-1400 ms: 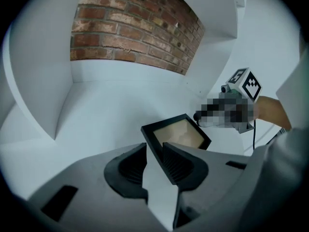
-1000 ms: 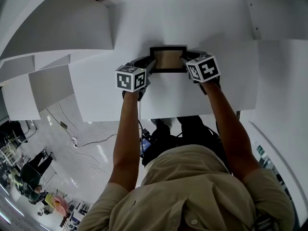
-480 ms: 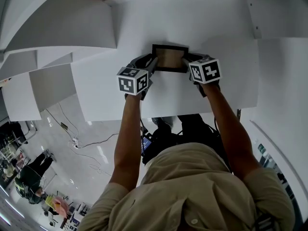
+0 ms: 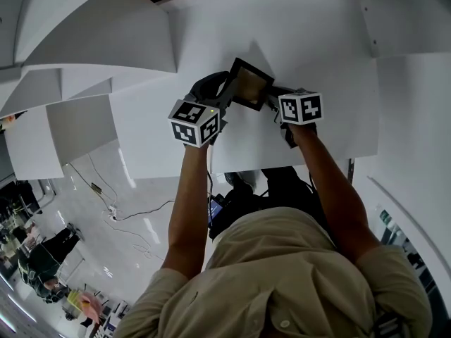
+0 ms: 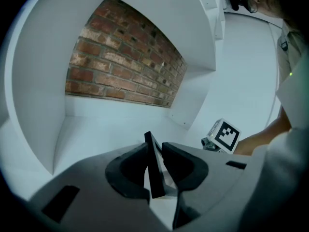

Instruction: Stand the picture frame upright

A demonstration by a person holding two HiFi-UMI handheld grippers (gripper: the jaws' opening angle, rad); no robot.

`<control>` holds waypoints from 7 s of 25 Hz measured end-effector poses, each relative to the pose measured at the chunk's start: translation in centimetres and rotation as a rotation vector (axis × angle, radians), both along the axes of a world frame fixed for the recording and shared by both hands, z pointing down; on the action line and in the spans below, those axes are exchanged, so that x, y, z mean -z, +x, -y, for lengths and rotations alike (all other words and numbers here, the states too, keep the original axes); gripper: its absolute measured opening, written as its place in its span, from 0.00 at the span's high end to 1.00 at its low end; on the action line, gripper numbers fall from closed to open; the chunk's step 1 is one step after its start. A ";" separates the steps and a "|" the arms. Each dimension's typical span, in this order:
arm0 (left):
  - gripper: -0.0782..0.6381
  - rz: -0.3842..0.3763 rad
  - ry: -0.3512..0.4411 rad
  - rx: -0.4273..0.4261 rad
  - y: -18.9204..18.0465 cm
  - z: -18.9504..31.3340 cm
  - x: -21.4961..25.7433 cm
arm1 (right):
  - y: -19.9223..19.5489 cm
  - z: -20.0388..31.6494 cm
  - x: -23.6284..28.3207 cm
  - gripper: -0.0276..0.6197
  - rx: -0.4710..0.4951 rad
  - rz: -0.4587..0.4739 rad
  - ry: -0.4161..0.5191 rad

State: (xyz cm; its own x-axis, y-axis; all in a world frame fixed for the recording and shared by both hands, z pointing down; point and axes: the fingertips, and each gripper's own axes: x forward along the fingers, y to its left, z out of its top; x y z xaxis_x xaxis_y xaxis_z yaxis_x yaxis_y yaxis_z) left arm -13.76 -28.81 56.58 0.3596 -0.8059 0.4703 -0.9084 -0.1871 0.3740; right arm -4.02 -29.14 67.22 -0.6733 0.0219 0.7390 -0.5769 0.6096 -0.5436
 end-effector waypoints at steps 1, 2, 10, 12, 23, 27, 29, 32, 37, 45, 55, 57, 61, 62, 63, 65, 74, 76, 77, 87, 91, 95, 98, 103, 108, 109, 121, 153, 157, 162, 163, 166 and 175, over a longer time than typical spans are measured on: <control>0.77 0.010 0.017 -0.015 0.3 0.2 0.6 | -0.2 -0.2 0.0 0.76 -0.005 0.007 -0.011; 0.77 0.023 0.033 -0.031 0.6 0.3 1.2 | -0.5 -0.5 0.0 0.76 -0.008 0.013 -0.022; 0.78 0.208 0.129 -0.233 3.8 1.3 4.2 | -2.0 -2.6 0.0 0.76 0.036 0.031 -0.020; 0.79 0.236 0.149 -0.290 4.6 1.1 4.5 | -2.6 -3.4 0.2 0.78 0.058 0.053 -0.041; 0.81 0.357 0.218 -0.501 8.3 -0.7 4.5 | 1.5 -2.7 2.3 0.75 0.287 -0.050 0.234; 0.81 0.369 0.231 -0.540 9.0 -1.2 4.6 | 2.5 0.7 4.3 0.65 0.443 -0.106 0.484; 0.81 0.379 0.247 -0.575 9.6 -1.4 4.5 | 1.6 1.4 5.4 0.61 0.553 -0.081 0.563; 0.81 0.395 0.254 -0.602 10.0 -1.6 4.3 | -0.4 1.1 6.5 0.61 0.698 0.006 0.635; 0.81 0.434 0.252 -0.591 9.9 -1.3 4.2 | -1.0 0.3 6.6 0.76 0.772 0.027 0.680; 0.81 0.473 0.266 -0.628 10.4 -2.3 4.1 | 0.4 -0.8 6.6 0.79 0.671 -0.012 0.750; 0.80 0.577 0.269 -0.697 11.3 -3.5 3.7 | 1.2 -1.3 6.7 0.82 0.594 -0.039 0.744; 0.79 0.592 0.266 -0.692 11.2 -3.5 3.7 | 1.2 -1.3 6.8 0.82 0.600 -0.041 0.744; 0.78 0.602 0.263 -0.689 11.0 -3.9 3.6 | 1.4 -1.2 6.7 0.81 0.608 -0.042 0.746; 0.78 0.603 0.264 -0.685 10.9 -3.9 3.7 | 1.4 -1.2 6.7 0.81 0.610 -0.041 0.744; 0.78 0.603 0.265 -0.679 10.8 -3.9 3.7 | 1.4 -1.3 6.6 0.79 0.613 -0.039 0.742; 0.78 0.601 0.269 -0.666 10.6 -3.9 3.9 | 1.3 -1.4 6.6 0.76 0.620 -0.034 0.738; 0.78 0.607 0.277 -0.654 10.4 -4.2 4.2 | 1.2 -1.5 6.6 0.72 0.652 -0.025 0.746; 0.78 0.609 0.276 -0.653 10.5 -4.3 4.3 | 1.3 -1.6 6.7 0.71 0.657 -0.025 0.748; 0.78 0.611 0.273 -0.651 10.4 -4.4 4.2 | 1.2 -1.6 6.7 0.71 0.657 -0.024 0.747; 0.78 0.569 0.278 -0.584 9.0 -4.5 4.3 | 0.4 -2.6 6.7 0.79 0.716 0.025 0.726; 0.78 0.538 0.290 -0.538 8.0 -4.6 4.8 | 0.1 -2.1 7.0 0.81 0.699 0.011 0.674; 0.78 0.532 0.272 -0.514 7.5 -4.7 4.7 | 0.2 -1.3 7.2 0.81 0.657 -0.027 0.595; 0.78 0.517 0.260 -0.490 7.2 -4.5 4.2 | 0.0 -0.9 7.1 0.82 0.651 -0.038 0.579; 0.78 0.492 0.269 -0.473 6.9 -4.2 4.5 | -0.1 -0.8 7.2 0.81 0.657 -0.036 0.576; 0.78 0.492 0.276 -0.497 7.2 -4.3 4.8 | 0.0 -1.0 7.2 0.81 0.673 -0.047 0.588; 0.78 0.494 0.277 -0.499 7.2 -4.4 4.8 | 0.0 -1.1 7.2 0.79 0.677 -0.048 0.590; 0.78 0.498 0.281 -0.498 7.2 -4.9 5.0 | 0.4 -1.3 7.1 0.75 0.672 -0.053 0.604; 0.78 0.506 0.286 -0.488 7.1 -5.5 5.6 | 1.2 -0.4 7.2 0.72 0.649 -0.055 0.599; 0.78 0.518 0.289 -0.482 6.9 -6.0 6.0 | 1.8 -0.1 7.4 0.69 0.629 -0.068 0.611; 0.78 0.521 0.314 -0.437 6.0 -6.9 8.2 | 2.7 0.0 9.5 0.69 0.571 -0.068 0.640; 0.78 0.518 0.323 -0.415 5.7 -7.4 9.2 | 3.0 -0.4 10.5 0.69 0.554 -0.058 0.653; 0.79 0.491 0.342 -0.322 5.4 -9.8 12.3 | 4.1 -2.9 14.6 0.81 0.502 0.004 0.686; 0.88 0.282 0.336 -0.078 3.6 -22.2 19.4 | 5.2 -14.8 28.4 0.95 0.452 0.247 0.834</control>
